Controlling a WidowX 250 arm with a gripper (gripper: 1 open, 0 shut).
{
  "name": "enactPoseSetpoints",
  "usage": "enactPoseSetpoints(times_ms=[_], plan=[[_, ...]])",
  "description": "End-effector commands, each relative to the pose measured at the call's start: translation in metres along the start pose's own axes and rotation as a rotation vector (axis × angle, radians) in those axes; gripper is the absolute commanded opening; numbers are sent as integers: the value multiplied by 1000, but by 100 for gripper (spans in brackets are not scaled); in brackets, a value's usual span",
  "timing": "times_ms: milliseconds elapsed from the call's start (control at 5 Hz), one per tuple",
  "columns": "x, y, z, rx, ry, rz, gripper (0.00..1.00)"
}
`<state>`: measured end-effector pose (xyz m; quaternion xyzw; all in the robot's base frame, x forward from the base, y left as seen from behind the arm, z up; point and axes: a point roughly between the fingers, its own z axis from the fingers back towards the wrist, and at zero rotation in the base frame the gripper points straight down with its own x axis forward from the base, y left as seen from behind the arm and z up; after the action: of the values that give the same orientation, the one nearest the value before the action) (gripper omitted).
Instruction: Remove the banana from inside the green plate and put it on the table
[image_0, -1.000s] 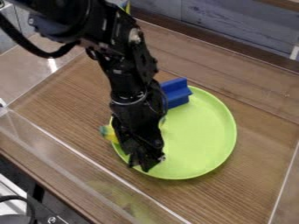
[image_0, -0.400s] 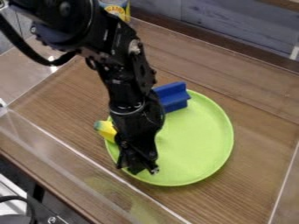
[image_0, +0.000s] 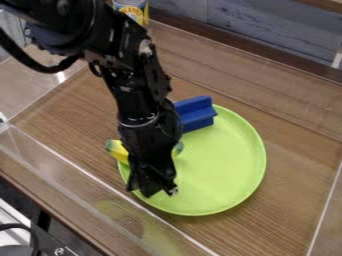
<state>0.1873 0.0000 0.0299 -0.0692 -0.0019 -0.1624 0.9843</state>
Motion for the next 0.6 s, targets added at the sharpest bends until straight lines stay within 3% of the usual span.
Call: enactPoseSetpoints(times_ms=[0,200,400], plan=[[12,-1,19,16,-50,33,0],[17,-4,27,15,-55,68,0],[18,0,18,15,-56,78,0]])
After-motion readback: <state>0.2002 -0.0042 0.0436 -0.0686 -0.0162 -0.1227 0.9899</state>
